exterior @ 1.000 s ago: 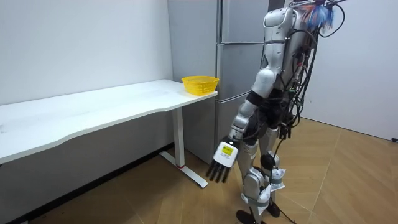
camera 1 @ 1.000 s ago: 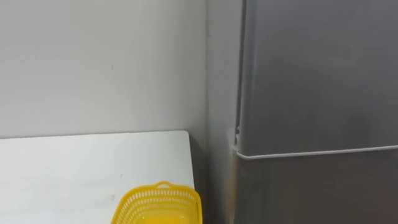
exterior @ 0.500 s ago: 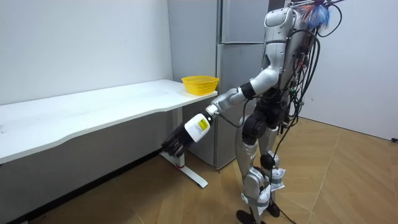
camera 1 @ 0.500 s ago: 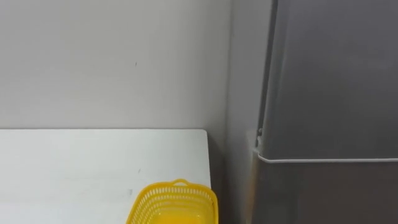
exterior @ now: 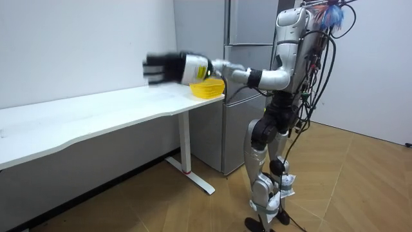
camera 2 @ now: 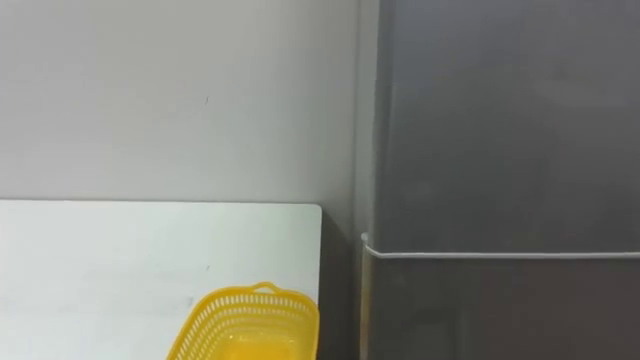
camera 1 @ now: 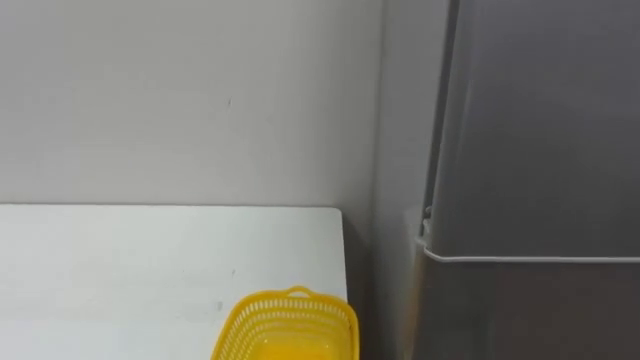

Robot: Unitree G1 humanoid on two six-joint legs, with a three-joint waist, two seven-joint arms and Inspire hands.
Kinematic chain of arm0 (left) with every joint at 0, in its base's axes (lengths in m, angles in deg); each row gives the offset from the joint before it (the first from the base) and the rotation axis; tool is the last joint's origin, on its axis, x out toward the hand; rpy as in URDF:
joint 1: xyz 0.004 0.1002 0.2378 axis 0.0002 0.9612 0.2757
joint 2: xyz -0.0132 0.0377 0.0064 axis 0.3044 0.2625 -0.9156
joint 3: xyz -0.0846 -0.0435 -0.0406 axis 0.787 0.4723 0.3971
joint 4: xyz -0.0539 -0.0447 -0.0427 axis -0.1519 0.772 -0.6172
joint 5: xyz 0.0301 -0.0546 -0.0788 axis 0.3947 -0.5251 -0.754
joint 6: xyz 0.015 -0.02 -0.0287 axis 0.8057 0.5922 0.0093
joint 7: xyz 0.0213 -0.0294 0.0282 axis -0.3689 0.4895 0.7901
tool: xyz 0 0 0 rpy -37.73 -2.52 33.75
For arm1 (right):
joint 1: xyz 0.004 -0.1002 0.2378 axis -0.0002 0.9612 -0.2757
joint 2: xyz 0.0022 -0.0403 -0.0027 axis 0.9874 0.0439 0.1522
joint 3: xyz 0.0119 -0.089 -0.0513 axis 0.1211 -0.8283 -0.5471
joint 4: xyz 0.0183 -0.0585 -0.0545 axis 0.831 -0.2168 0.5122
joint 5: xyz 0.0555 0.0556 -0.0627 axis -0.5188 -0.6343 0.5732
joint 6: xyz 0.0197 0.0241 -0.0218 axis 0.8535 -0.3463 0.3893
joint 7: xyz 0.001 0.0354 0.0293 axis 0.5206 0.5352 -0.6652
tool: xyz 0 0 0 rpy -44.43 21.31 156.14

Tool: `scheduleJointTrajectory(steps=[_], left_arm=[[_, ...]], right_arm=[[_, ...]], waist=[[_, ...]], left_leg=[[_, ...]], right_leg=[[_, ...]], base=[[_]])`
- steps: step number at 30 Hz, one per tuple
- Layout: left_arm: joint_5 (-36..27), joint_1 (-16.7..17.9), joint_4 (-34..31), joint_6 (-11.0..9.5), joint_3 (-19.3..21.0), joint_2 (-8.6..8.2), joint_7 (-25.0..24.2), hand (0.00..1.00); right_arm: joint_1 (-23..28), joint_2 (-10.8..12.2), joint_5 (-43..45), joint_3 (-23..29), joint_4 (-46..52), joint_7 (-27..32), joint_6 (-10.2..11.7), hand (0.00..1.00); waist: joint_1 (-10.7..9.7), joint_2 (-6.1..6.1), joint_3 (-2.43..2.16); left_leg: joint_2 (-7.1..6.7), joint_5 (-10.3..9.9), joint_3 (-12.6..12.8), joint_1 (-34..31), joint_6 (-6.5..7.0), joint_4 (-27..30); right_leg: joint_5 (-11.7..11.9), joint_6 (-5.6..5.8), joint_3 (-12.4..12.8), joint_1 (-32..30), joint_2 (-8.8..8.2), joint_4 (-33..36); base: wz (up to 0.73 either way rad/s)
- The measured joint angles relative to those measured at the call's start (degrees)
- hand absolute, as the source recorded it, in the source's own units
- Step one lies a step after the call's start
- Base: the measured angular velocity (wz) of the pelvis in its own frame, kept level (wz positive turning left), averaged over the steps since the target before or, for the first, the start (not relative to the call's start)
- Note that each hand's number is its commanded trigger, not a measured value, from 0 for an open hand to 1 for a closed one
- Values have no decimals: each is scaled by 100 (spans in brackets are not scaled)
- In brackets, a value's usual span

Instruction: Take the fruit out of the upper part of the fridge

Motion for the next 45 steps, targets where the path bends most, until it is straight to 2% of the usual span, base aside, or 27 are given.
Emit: scheduleJointTrajectory(steps=[3, 7, 11, 13, 15, 17, 19, 21, 22, 24, 27, 30, 33, 40, 45], left_arm=[[-7, -95, -720, -17, -11, 137, -182, 0], [-90, -183, -1391, -73, -143, 151, -777, 0], [-126, -402, -1741, -75, -624, 149, -1519, 0], [-159, -545, -1772, -66, -872, 149, -1908, 0], [-481, -772, -1885, -3, -1257, 150, -2513, 0], [-533, -966, -1945, 78, -1547, 151, -2954, 0], [-667, -1168, -1946, 165, -1867, 156, -3469, 0], [-946, -1337, -1950, 298, -2244, 187, -4188, 0], [-1018, -1362, -1947, 321, -2329, 214, -4354, 0], [-1417, -1479, -1926, 492, -2624, 384, -4977, 0], [-1621, -1580, -1918, 681, -2673, 557, -5616, 0], [-1653, -1581, -1871, 820, -2704, 696, -6046, 0], [-1657, -1581, -1836, 940, -2724, 868, -6360, 0], [-1650, -1580, -1831, 1104, -2937, 898, -6665, 0], [-1649, -1580, -1832, 1224, -3040, 898, -6784, 0]], right_arm=[[31, -23, 21, 56, -26, -67, 0, 0], [149, -37, 30, 52, -17, -244, -3, 0], [197, -24, 212, 58, -27, -379, -20, 0], [194, -17, 227, 57, -28, -495, -18, 0], [199, -16, 227, 57, -28, -579, -27, 0], [185, -10, 421, 59, -36, -675, -77, 0], [151, 0, 587, 53, -55, -727, -126, 0], [113, -4, 720, 52, -50, -789, -127, 0], [97, -4, 731, 52, -49, -808, -126, 0], [53, -5, 745, 55, -44, -896, -127, 0], [-24, -20, 901, 64, -26, -933, -140, 0], [-80, -80, 938, 65, -30, -929, -143, 0], [-138, -150, 906, 64, -29, -913, -142, 0], [-192, -182, 889, 53, -40, -841, -162, 0], [-189, -182, 882, 52, -79, -839, -279, 0]], waist=[[-80, 22, 18], [-194, 52, 38], [-437, 86, 97], [-562, 76, 97], [-640, 55, 86], [-770, 43, 101], [-787, 28, 114], [-903, 50, 101], [-935, 64, 97], [-987, 79, 99], [-1081, 128, 99], [-1106, 170, 83], [-1127, 214, 95], [-1137, 212, 98], [-1139, 214, 96]], left_leg=[[3, -1, -29, -70, -1, 16], [3, -2, -49, -125, -1, 31], [0, -1, -75, -159, 0, 31], [3, -2, -72, -191, -1, 36], [6, -1, -46, -243, 0, 39], [6, 1, -21, -261, 0, 53], [8, 1, 6, -251, -1, 68], [8, 1, 11, -255, -1, 81], [8, 1, 10, -254, -1, 80], [12, 2, 8, -257, -2, 78], [12, 2, 10, -257, -3, 58], [8, 2, 25, -254, -3, 57], [13, 2, 103, -251, -4, 58], [20, 3, 136, -253, -4, 52], [23, 3, 143, -253, -4, 51]], right_leg=[[0, -1, -18, -40, 4, -1], [1, -2, -23, -65, 9, -6], [0, -1, -28, -79, 9, -14], [1, -2, -26, -113, 10, -19], [3, -5, -19, -171, 8, -14], [4, -4, -7, -187, 5, -11], [18, -3, 6, -157, 3, -7], [22, -2, 20, -169, -3, -10], [22, -3, 33, -174, -2, -10], [22, -3, 82, -185, 4, -9], [21, -3, 147, -195, 10, -8], [21, -2, 207, -201, 12, -12], [21, -2, 227, -202, 15, -11], [20, -3, 256, -221, 31, -20], [20, -4, 262, -238, 33, -12]], base=[[4], [3], [1], [0], [-4], [-4], [-8], [-7], [-7], [-11], [-9], [-11], [-1], [0], [0]])
